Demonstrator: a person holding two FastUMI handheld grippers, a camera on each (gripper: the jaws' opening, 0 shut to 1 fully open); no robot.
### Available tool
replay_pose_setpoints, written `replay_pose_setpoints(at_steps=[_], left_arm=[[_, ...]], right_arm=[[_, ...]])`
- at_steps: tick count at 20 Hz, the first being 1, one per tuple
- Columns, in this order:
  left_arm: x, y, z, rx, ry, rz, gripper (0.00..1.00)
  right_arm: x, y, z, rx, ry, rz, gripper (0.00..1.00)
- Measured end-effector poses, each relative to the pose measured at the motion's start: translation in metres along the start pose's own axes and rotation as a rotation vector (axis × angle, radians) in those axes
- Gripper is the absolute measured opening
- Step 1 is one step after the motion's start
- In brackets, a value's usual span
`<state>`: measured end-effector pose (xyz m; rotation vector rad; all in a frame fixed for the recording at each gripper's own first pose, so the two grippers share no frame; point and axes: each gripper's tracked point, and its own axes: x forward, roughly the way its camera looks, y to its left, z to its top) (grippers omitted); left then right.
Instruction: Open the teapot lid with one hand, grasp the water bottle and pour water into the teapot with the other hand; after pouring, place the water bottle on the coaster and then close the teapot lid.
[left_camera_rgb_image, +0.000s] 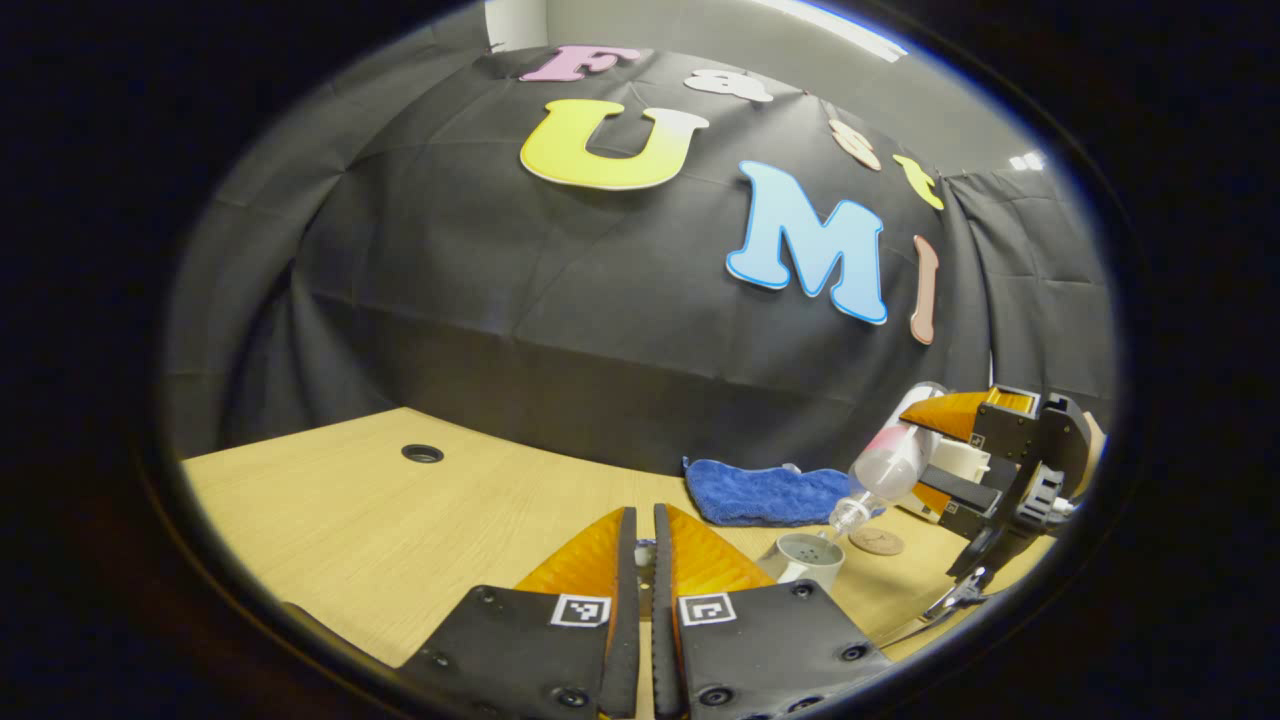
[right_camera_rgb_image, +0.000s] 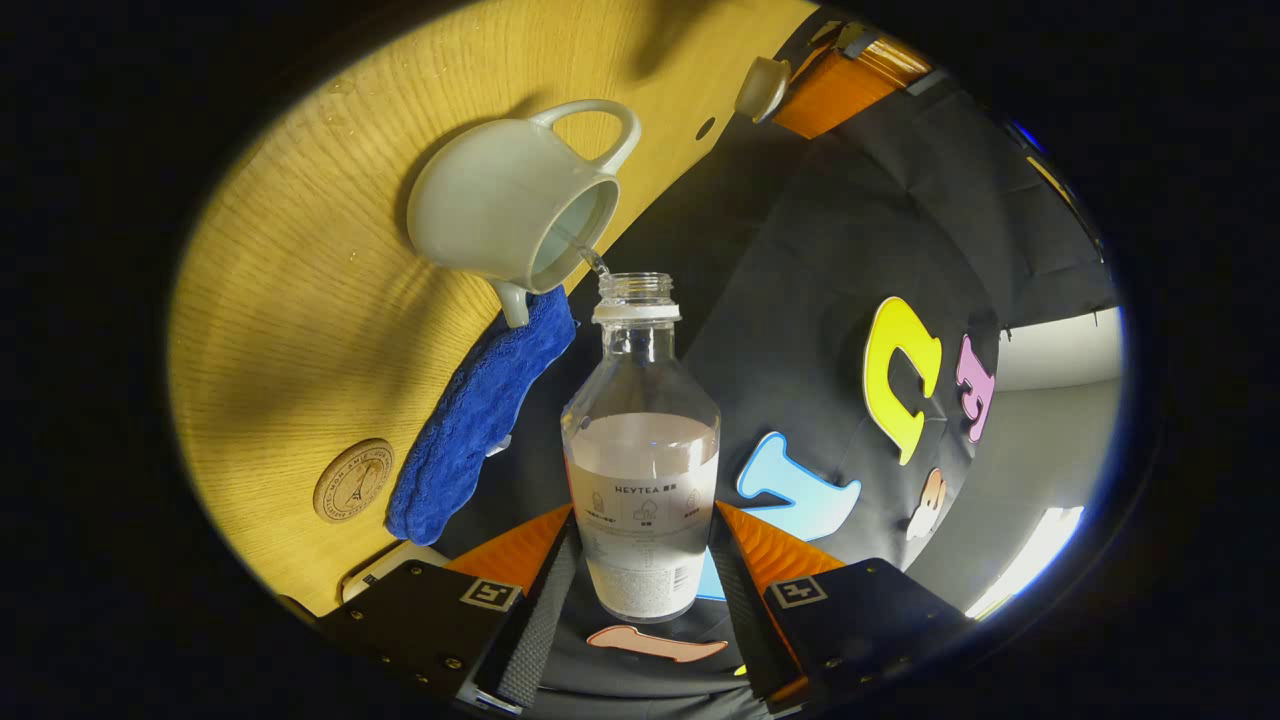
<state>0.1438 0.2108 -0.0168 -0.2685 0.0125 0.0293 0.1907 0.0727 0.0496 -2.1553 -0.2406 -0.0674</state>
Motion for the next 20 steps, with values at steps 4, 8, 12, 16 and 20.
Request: replay_pose_setpoints(at_steps=[4,8,12,16,20], left_arm=[[0.001,0.0,0.002,-0.001,-0.002,-0.001,0.11],[0.0,0.0,0.0,-0.002,-0.003,-0.001,0.14],[0.001,0.0,0.002,-0.004,-0.006,-0.002,0.14],[0.0,0.001,0.003,-0.011,-0.013,-0.005,0.11],[0.001,0.002,0.003,-0.011,-0.014,-0.004,0.14]], right_arm=[[0.002,-0.002,-0.002,-0.016,0.003,-0.019,0.75],[0.002,0.002,0.0,0.022,0.005,0.008,0.76],[0.002,0.018,0.002,0.178,0.005,0.099,0.74],[0.0,0.036,0.013,0.418,0.009,0.181,0.76],[0.0,0.041,0.018,0.622,0.02,0.237,0.76]])
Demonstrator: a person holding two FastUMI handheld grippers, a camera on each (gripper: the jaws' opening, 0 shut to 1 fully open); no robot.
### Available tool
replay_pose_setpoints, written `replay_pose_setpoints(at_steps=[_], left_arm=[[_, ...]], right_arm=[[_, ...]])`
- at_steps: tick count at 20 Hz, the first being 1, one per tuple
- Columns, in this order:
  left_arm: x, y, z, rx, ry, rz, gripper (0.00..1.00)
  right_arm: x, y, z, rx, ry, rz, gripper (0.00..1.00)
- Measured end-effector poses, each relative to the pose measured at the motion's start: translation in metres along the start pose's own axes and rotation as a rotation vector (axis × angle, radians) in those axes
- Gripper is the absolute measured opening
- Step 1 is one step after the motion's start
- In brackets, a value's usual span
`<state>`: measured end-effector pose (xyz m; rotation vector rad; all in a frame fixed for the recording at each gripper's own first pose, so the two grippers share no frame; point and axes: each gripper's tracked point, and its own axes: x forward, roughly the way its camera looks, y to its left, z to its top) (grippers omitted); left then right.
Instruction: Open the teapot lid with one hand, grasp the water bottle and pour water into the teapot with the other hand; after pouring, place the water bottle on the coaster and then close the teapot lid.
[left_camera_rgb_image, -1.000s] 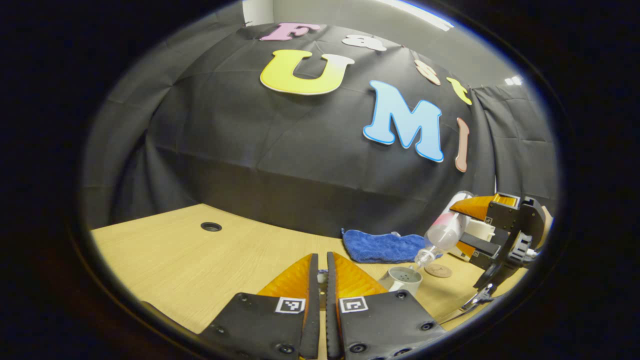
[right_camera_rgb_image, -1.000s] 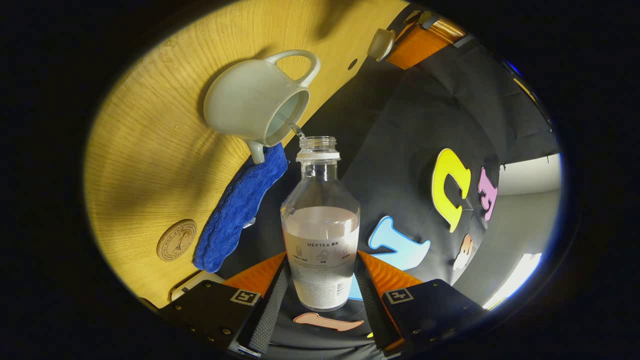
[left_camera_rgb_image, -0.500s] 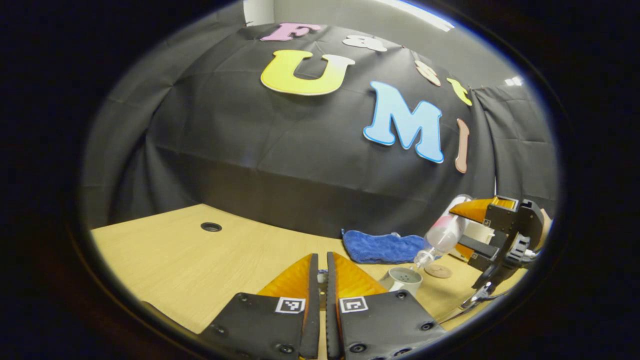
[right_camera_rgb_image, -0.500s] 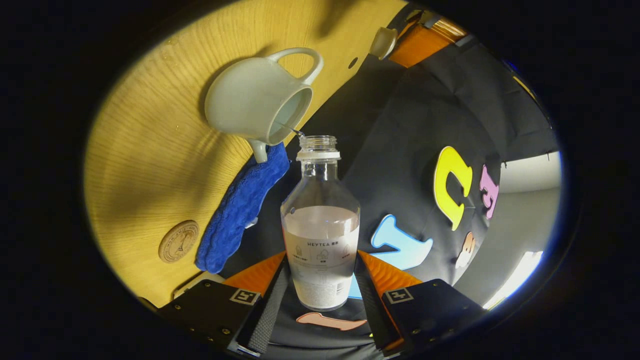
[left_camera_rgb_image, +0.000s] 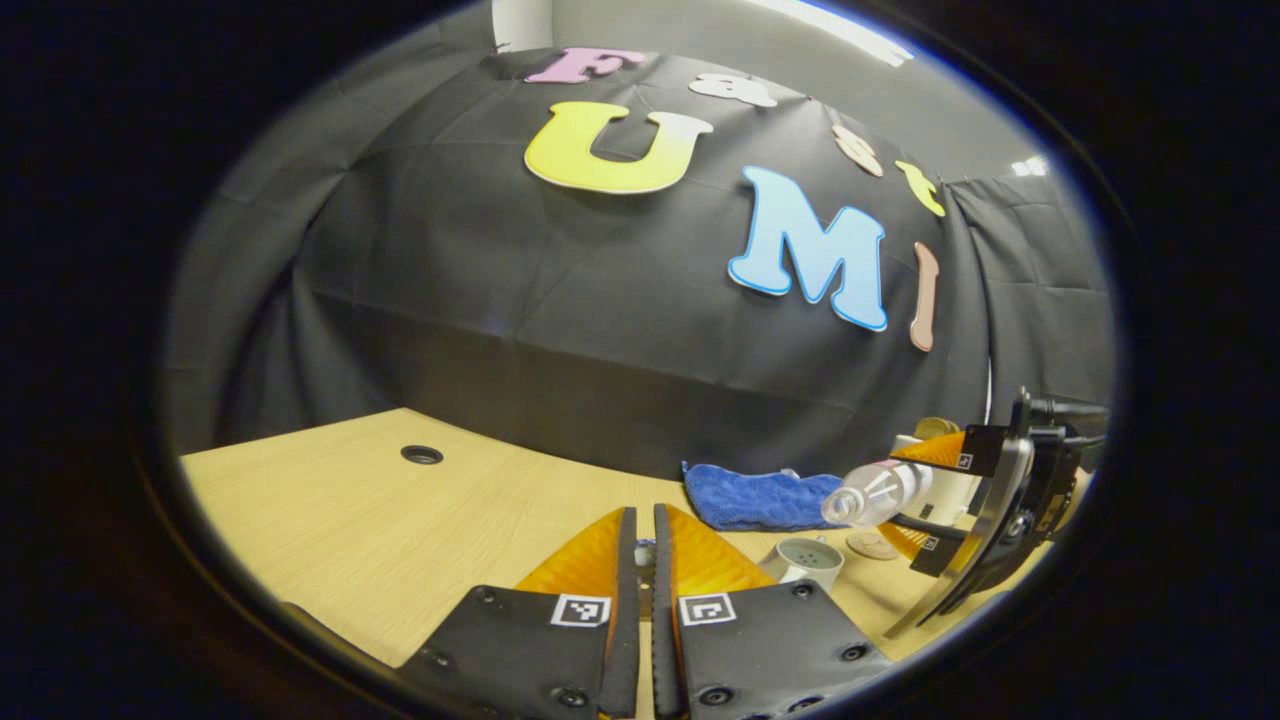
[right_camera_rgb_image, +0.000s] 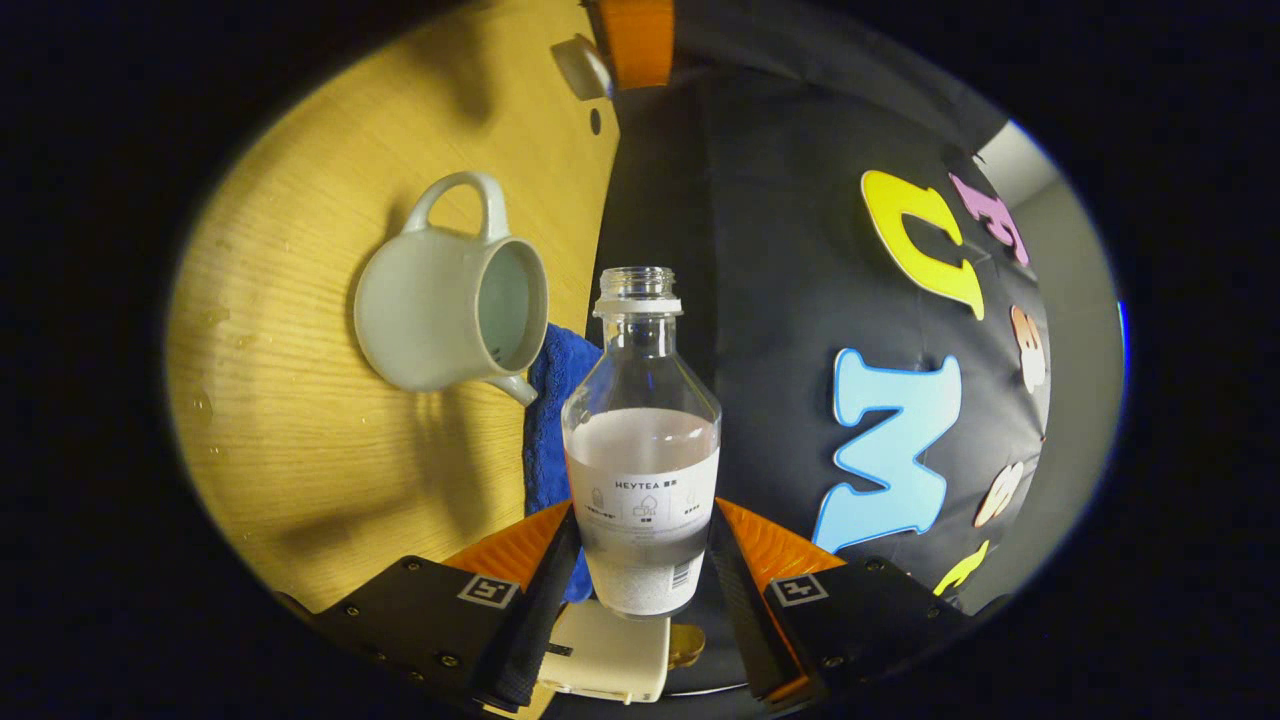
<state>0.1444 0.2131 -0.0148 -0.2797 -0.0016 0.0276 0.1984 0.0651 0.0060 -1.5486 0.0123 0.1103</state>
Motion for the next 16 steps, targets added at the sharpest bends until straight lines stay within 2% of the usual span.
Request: replay_pose_setpoints(at_steps=[3,4,6,7,8,16], left_arm=[[0.001,0.0,0.002,-0.004,-0.002,-0.003,0.14],[0.001,-0.001,0.002,-0.006,-0.003,-0.003,0.11],[0.0,-0.001,0.002,-0.01,-0.002,-0.005,0.14],[0.0,-0.001,0.002,-0.01,-0.002,-0.003,0.11],[0.0,-0.001,0.002,-0.01,-0.002,-0.003,0.14],[0.001,0.0,0.002,-0.009,-0.002,-0.001,0.14]], right_arm=[[-0.001,0.004,-0.002,0.122,0.002,0.03,0.76],[-0.002,0.003,-0.004,0.159,0.006,0.035,0.76],[-0.003,0.002,-0.007,0.238,0.007,0.042,0.76],[-0.003,0.002,-0.009,0.283,0.011,0.051,0.76],[-0.004,0.003,-0.01,0.333,0.015,0.06,0.77],[0.002,-0.003,-0.027,0.717,0.029,0.111,0.77]])
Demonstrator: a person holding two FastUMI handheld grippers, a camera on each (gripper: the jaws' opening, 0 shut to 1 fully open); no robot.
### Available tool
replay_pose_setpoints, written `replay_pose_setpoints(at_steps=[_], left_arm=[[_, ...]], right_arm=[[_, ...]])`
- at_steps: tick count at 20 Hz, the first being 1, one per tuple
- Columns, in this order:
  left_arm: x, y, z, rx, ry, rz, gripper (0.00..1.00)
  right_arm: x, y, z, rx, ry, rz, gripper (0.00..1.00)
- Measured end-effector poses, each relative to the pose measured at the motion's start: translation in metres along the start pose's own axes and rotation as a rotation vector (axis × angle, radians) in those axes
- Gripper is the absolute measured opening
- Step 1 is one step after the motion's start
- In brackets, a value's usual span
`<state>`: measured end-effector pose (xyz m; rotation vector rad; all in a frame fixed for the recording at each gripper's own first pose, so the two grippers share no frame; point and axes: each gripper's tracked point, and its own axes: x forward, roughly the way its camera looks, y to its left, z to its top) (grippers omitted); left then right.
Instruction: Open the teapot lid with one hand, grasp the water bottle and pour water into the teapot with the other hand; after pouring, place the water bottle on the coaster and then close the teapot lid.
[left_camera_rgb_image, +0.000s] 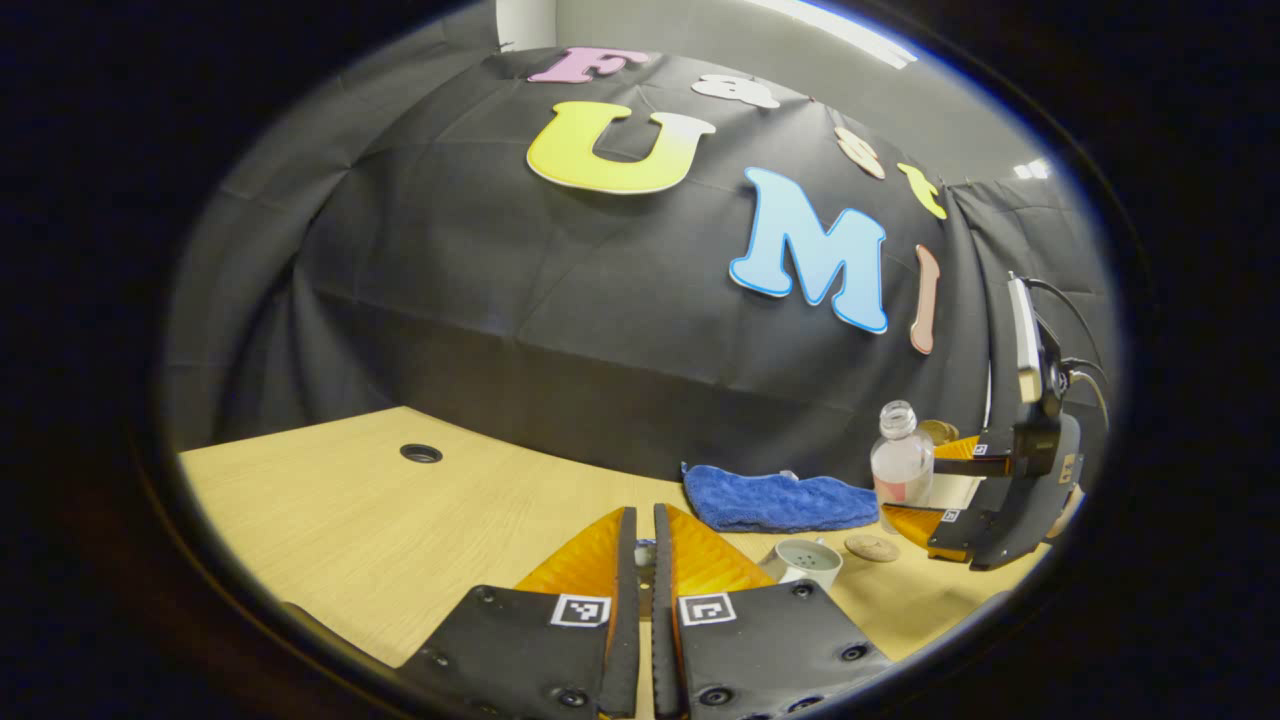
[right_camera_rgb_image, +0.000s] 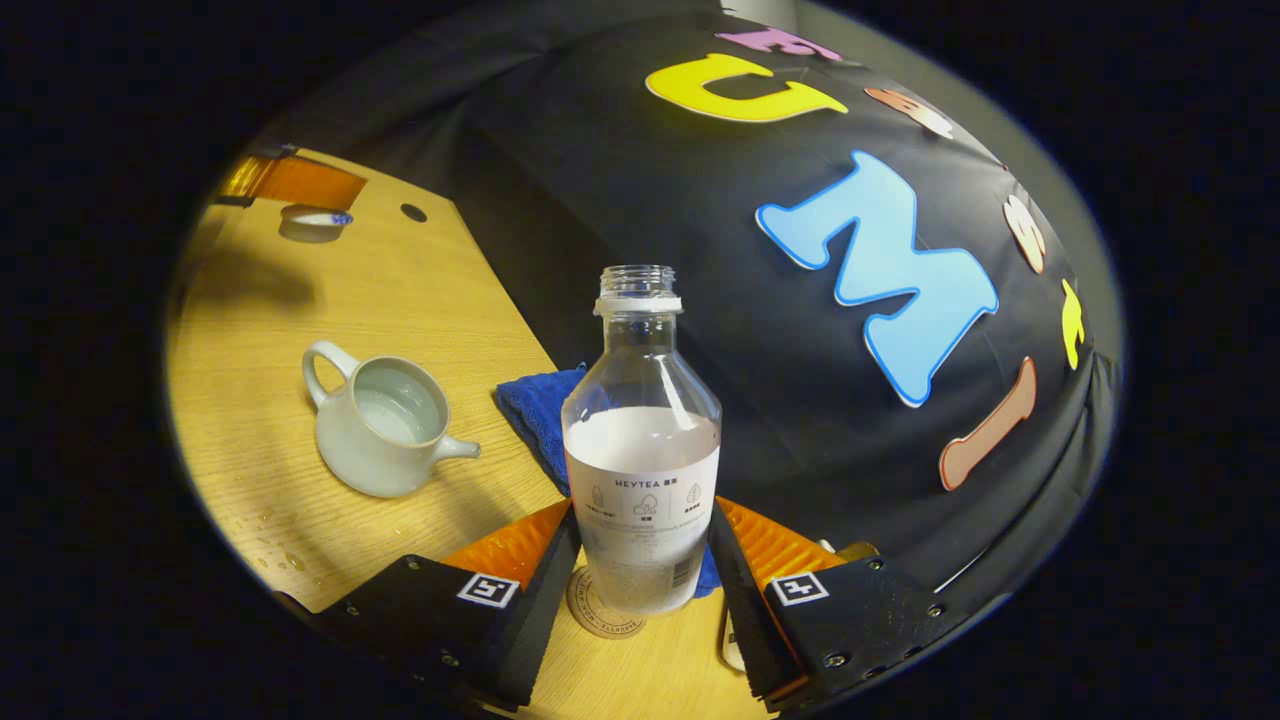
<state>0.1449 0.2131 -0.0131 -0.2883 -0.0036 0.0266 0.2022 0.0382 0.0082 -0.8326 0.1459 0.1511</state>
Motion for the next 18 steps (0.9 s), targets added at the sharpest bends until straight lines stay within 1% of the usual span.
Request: replay_pose_setpoints(at_steps=[1,2,3,4,5,6,7,8,10,11,12,16,17,18], left_arm=[[-0.001,0.0,0.001,0.0,0.001,0.0,0.11],[-0.001,0.0,0.0,-0.002,0.001,0.0,0.11],[0.0,0.0,0.0,-0.005,0.0,-0.003,0.14],[-0.001,-0.001,-0.001,-0.005,0.0,-0.004,0.11],[-0.001,-0.001,-0.001,-0.005,0.0,-0.004,0.14],[0.0,-0.001,-0.001,-0.003,0.001,-0.005,0.14],[0.0,-0.002,0.0,-0.001,0.003,-0.005,0.11],[0.0,-0.002,-0.002,0.0,0.005,-0.005,0.14],[0.0,-0.002,-0.001,0.002,0.006,-0.006,0.14],[-0.001,-0.002,-0.001,0.001,0.006,-0.007,0.11],[0.0,-0.002,-0.002,0.001,0.005,-0.008,0.14],[0.001,-0.003,-0.002,-0.001,0.002,-0.009,0.14],[0.001,-0.003,-0.001,0.001,0.003,-0.009,0.11],[0.0,-0.002,-0.002,0.003,0.005,-0.008,0.14]], right_arm=[[0.002,-0.002,-0.002,0.037,0.001,0.002,0.77],[0.003,-0.004,-0.006,0.076,0.006,0.006,0.77],[0.003,-0.006,-0.008,0.122,0.009,0.01,0.76],[0.003,-0.009,-0.011,0.168,0.01,0.011,0.77],[0.004,-0.011,-0.015,0.213,0.009,0.012,0.76],[0.006,-0.014,-0.017,0.253,0.004,0.009,0.76],[0.008,-0.016,-0.018,0.285,0.003,0.011,0.76],[0.01,-0.018,-0.023,0.312,0.009,0.01,0.76],[0.015,-0.024,-0.03,0.371,0.021,0.008,0.77],[0.018,-0.026,-0.032,0.415,0.017,0.009,0.77],[0.021,-0.028,-0.034,0.463,0.015,0.016,0.77],[0.038,-0.035,-0.052,0.636,0.029,0.019,0.76],[0.04,-0.035,-0.055,0.675,0.034,0.019,0.76],[0.043,-0.035,-0.06,0.704,0.038,0.022,0.76]])
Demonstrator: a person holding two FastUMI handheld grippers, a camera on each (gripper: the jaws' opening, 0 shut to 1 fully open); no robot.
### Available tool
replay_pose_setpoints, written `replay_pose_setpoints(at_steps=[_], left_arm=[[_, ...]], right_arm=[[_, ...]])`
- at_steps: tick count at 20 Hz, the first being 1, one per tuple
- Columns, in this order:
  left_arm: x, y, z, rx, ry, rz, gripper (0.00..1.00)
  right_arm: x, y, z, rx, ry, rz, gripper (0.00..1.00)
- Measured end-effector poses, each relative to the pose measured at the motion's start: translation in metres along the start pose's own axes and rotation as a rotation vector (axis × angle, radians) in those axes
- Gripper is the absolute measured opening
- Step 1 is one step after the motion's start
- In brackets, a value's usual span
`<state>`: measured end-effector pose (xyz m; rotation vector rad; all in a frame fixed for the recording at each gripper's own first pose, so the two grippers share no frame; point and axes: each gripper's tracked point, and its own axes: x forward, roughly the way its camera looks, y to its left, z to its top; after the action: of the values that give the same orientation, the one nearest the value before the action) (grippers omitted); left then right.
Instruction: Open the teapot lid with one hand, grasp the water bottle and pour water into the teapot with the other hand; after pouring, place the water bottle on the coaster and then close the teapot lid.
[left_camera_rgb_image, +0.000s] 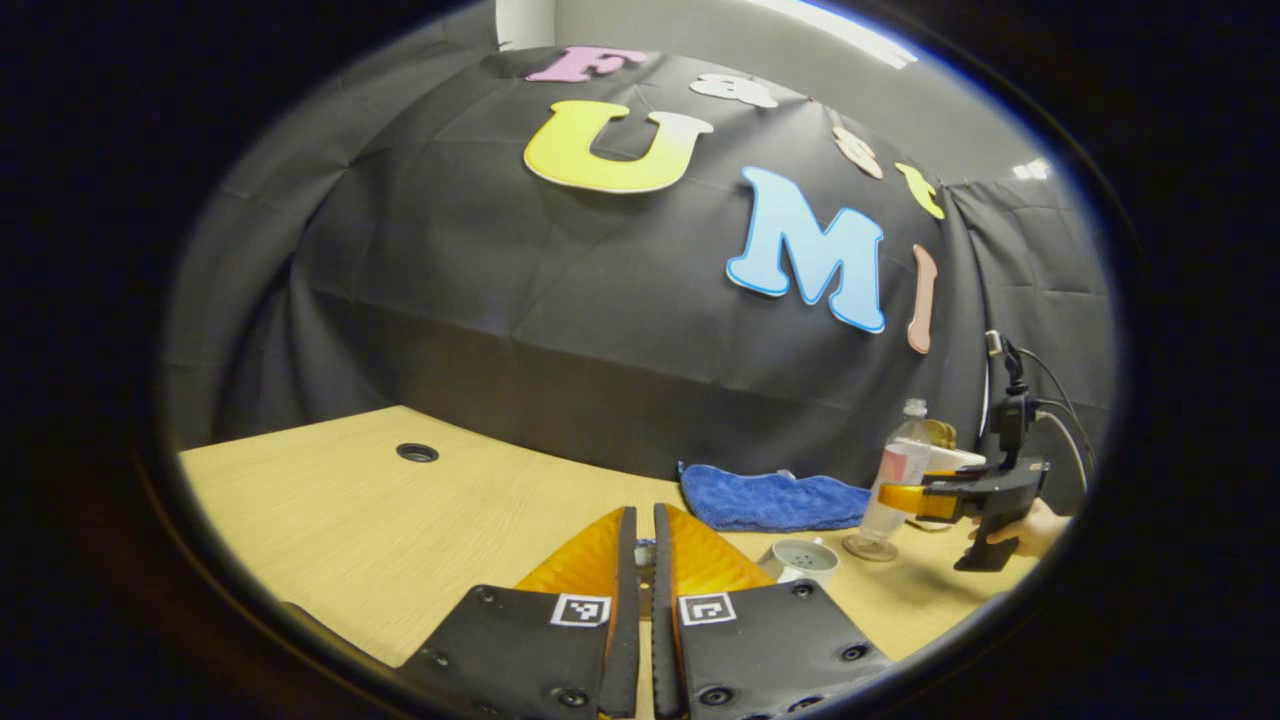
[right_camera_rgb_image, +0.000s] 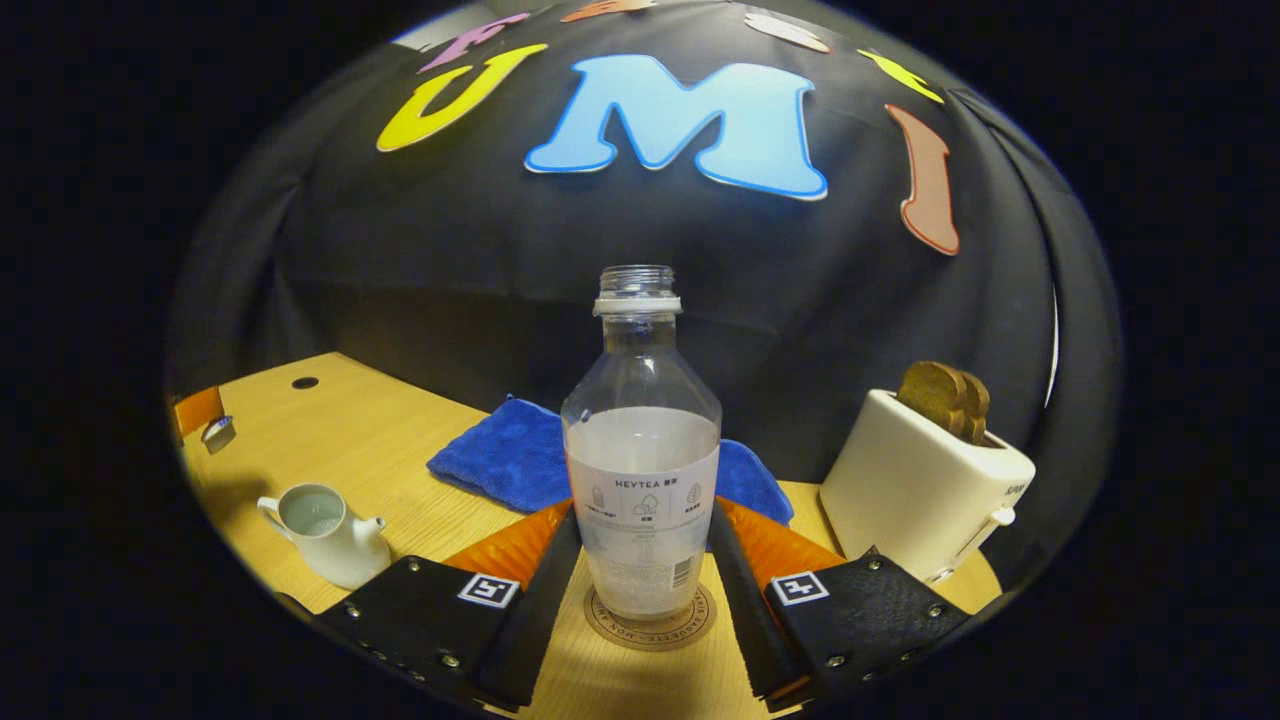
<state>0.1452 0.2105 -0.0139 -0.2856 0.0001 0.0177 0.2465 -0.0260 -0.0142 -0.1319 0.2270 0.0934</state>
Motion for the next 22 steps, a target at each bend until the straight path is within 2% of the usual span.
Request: replay_pose_setpoints(at_steps=[6,11,16,17,19,22], left_arm=[[0.001,-0.001,0.0,0.001,0.0,-0.001,0.14],[0.0,0.0,0.001,0.001,-0.001,-0.002,0.11],[0.001,-0.001,0.0,0.001,0.0,-0.003,0.14],[0.0,-0.001,0.001,0.001,-0.001,-0.002,0.14],[0.001,-0.001,0.0,0.001,0.0,-0.003,0.11],[0.001,0.0,0.001,-0.002,-0.002,-0.004,0.14]], right_arm=[[0.006,-0.014,-0.018,0.093,0.02,-0.021,0.77],[0.005,-0.014,-0.021,0.093,0.027,-0.032,0.77],[0.005,-0.017,-0.022,0.163,0.032,-0.04,0.78],[0.002,-0.017,-0.02,0.177,0.031,-0.039,0.87],[0.0,-0.021,-0.019,0.182,0.028,-0.052,0.96],[-0.009,-0.018,-0.019,0.183,0.023,-0.055,0.96]])
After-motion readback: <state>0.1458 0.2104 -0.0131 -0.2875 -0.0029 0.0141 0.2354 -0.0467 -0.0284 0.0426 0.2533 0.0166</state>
